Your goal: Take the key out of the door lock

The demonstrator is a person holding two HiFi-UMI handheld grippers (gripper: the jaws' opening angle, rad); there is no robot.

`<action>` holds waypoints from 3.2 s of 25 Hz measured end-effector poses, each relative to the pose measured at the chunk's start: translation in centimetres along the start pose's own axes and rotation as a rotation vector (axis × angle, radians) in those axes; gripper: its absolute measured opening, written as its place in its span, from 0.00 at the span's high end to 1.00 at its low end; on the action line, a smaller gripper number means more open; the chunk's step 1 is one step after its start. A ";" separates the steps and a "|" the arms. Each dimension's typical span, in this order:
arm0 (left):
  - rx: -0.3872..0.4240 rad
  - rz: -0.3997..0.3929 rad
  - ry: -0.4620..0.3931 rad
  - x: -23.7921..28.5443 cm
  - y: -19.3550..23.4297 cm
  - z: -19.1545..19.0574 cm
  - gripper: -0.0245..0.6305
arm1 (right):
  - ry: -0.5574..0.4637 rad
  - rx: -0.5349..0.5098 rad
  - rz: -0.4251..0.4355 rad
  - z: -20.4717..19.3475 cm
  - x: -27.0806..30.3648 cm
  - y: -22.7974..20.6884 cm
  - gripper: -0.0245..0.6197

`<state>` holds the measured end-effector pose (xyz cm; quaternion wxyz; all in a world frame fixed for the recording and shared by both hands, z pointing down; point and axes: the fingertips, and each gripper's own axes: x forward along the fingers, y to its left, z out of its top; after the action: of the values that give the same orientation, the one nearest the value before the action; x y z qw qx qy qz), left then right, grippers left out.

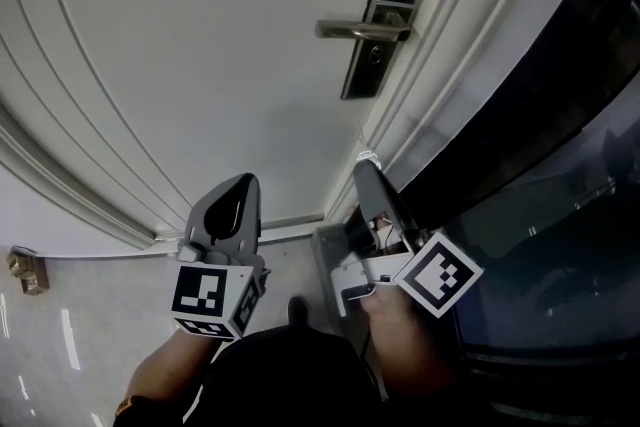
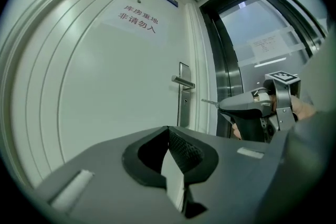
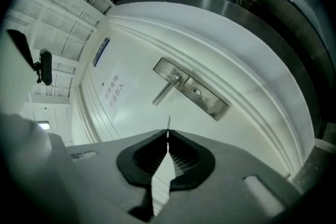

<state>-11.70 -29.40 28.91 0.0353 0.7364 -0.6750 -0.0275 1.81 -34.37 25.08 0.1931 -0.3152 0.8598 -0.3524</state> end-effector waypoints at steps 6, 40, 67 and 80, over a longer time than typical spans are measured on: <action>-0.011 -0.013 0.021 -5.4 0.7 -1.9 0.93 | 0.030 -0.076 -0.061 -4.4 -2.5 1.2 0.97; -0.139 0.054 0.169 -34.4 -11.3 -17.2 0.93 | 0.205 -0.593 -0.142 -18.9 -30.8 5.5 0.96; -0.110 0.241 0.192 -43.2 -24.2 -19.5 0.93 | 0.324 -0.745 -0.054 -20.4 -47.1 1.2 0.96; -0.088 0.222 0.166 -43.6 -24.3 -19.4 0.93 | 0.287 -0.747 -0.053 -20.0 -47.3 2.5 0.96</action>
<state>10.34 16.38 45.79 0.1260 0.6546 -0.7454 0.0082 24.03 8.76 41.98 -0.0660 -0.3335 0.9385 -0.0610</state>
